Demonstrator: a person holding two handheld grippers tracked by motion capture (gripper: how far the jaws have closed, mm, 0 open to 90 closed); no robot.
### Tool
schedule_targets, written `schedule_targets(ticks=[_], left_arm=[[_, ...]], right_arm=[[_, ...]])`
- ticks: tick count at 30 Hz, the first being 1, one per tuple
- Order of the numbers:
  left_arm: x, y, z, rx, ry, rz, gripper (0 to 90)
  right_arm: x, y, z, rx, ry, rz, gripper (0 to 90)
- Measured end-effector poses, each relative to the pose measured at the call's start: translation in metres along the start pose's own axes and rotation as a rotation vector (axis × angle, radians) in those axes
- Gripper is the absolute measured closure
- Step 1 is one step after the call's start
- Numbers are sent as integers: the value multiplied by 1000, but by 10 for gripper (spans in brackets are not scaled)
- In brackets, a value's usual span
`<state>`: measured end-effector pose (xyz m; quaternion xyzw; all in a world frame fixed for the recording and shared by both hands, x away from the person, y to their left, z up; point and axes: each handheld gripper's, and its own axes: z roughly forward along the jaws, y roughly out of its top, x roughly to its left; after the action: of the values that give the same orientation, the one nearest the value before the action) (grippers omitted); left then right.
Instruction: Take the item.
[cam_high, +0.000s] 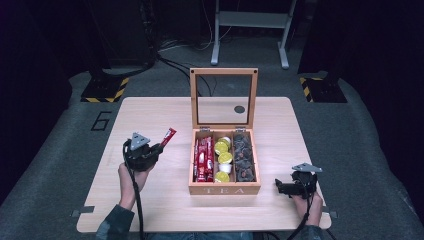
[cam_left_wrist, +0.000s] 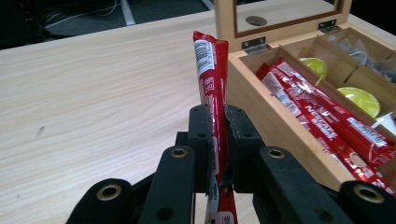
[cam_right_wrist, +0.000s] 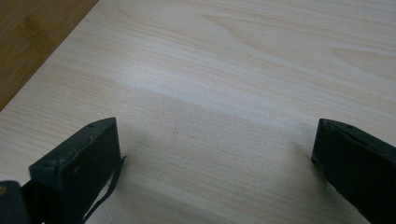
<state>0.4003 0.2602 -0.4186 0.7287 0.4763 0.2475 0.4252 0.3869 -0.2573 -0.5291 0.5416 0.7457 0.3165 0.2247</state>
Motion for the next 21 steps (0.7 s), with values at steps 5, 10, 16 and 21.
schedule_targets(ticks=[5, 10, 16, 21], left_arm=[[7, -3, -2, 0, 17, -9, 813], [18, -8, -4, -1, 52, -27, 813], [32, -14, -5, 1, 84, -53, 813], [42, -21, -4, 5, 122, -69, 813]], right_arm=[[0, 0, 0, 0, 0, 0, 6], [0, 0, 0, 0, 0, 0, 6], [0, 0, 0, 0, 0, 0, 6], [0, 0, 0, 0, 0, 1, 6]])
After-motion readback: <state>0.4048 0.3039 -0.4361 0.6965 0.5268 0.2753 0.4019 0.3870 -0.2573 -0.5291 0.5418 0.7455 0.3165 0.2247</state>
